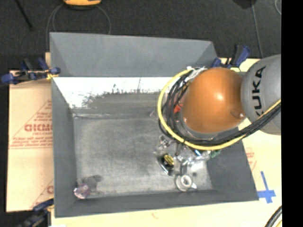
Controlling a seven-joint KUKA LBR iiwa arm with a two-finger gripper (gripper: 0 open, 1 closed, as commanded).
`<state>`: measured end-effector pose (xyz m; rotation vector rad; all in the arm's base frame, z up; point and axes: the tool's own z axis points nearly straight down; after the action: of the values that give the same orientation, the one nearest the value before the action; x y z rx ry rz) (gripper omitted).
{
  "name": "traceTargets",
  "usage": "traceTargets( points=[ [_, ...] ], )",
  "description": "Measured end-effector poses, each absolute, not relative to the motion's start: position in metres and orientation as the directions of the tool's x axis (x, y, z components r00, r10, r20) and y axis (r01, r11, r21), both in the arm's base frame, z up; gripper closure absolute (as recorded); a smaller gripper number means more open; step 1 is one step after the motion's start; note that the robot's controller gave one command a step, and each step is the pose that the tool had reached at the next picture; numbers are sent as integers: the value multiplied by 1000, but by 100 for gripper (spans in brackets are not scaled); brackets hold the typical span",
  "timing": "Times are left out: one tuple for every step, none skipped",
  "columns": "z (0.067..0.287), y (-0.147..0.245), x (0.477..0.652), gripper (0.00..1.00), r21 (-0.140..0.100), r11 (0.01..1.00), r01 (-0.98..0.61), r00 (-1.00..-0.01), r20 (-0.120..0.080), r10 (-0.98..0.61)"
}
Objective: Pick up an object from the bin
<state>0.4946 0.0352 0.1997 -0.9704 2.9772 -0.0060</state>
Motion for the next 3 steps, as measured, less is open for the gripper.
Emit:
traceTargets(
  points=[
    [199, 15, 506, 100, -4, 800, -600, -800, -4, -600],
    [73, -8, 507, 100, -2, 693, -721, -693, -6, -721],
    [135, -28, 481, 100, -5, 580, -815, -580, -2, -815]
  ],
)
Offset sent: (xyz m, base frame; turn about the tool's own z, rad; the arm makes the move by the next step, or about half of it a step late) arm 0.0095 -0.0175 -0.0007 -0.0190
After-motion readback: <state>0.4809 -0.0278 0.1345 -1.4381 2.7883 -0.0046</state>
